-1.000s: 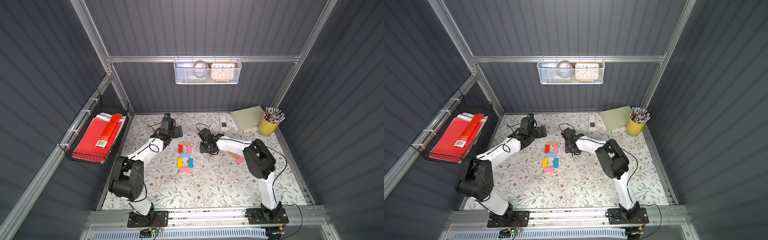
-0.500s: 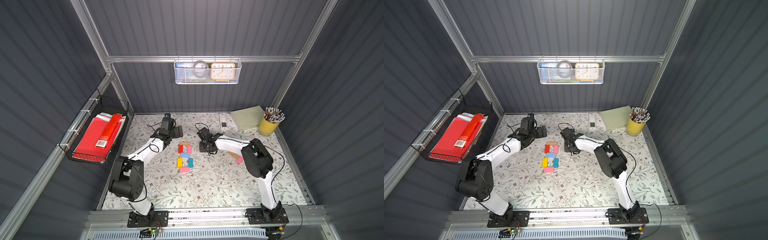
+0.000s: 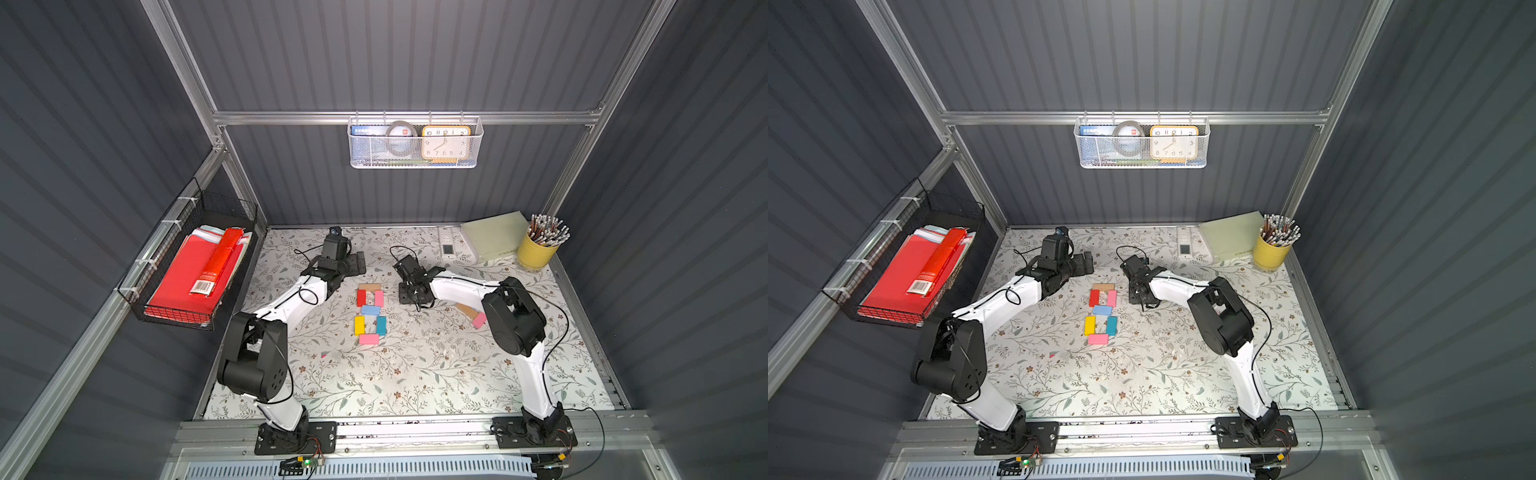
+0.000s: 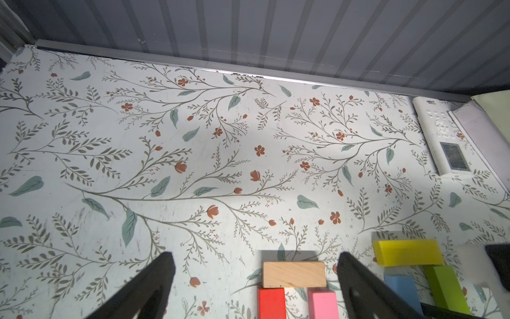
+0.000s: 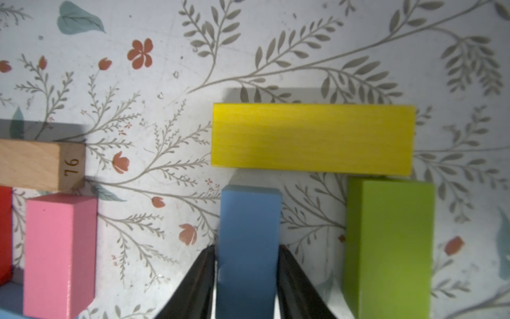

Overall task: Assemble the number 8 with building blocks
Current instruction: Adjust the building block at the center of the board.

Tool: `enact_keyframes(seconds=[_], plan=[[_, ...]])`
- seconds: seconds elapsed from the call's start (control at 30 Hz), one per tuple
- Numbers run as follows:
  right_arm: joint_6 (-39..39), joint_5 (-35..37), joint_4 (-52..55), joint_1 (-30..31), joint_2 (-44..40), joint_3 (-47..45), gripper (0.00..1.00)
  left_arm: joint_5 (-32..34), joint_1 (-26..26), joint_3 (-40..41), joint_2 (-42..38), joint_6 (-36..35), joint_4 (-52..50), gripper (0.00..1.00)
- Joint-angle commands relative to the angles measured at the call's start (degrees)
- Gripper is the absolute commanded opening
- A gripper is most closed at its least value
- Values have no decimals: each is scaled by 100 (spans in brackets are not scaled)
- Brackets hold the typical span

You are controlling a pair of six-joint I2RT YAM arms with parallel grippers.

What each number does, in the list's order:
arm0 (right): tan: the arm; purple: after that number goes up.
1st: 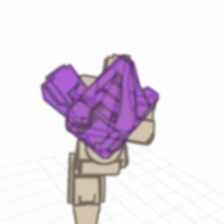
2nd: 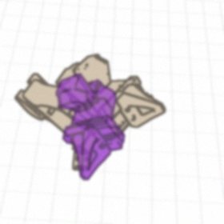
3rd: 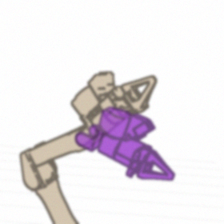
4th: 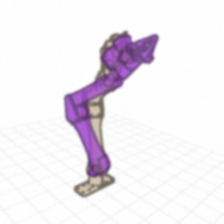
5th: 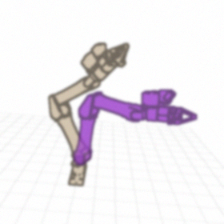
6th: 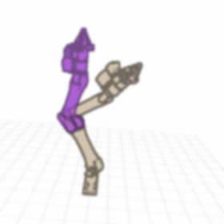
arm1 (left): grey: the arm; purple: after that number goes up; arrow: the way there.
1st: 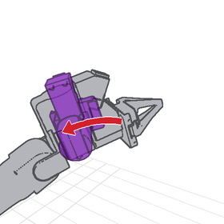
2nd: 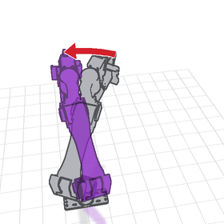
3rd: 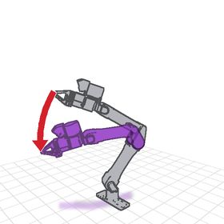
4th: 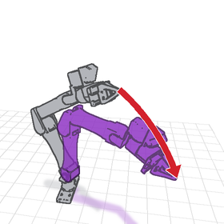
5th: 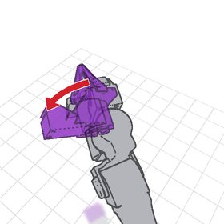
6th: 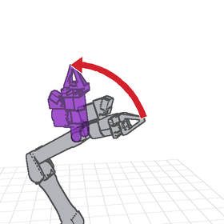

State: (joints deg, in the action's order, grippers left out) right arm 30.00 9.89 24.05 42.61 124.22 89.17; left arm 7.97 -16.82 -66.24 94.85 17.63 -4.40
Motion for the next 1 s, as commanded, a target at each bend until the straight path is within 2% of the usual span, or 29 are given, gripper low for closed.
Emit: enact_keyframes(seconds=[0.0, 0.17, 0.43, 0.73, 0.97], plan=[[-10, -13, -42, 10, 200, 100, 48, -66, -12, 67, -137, 0, -3, 96], [-58, 83, 143, 2, -131, 229, 53, -50, -11, 92, -155, 4, 23, 96], [-556, 460, 354, -168, -1512, 203, 54, -179, -11, 127, -236, -15, 114, 96], [-947, -61, 548, -1258, -2369, -905, 55, -365, -11, 155, -282, -89, 238, 96], [-748, -610, 158, -1066, -2190, -1157, 55, -366, -7, 155, -272, -119, 266, 96]])
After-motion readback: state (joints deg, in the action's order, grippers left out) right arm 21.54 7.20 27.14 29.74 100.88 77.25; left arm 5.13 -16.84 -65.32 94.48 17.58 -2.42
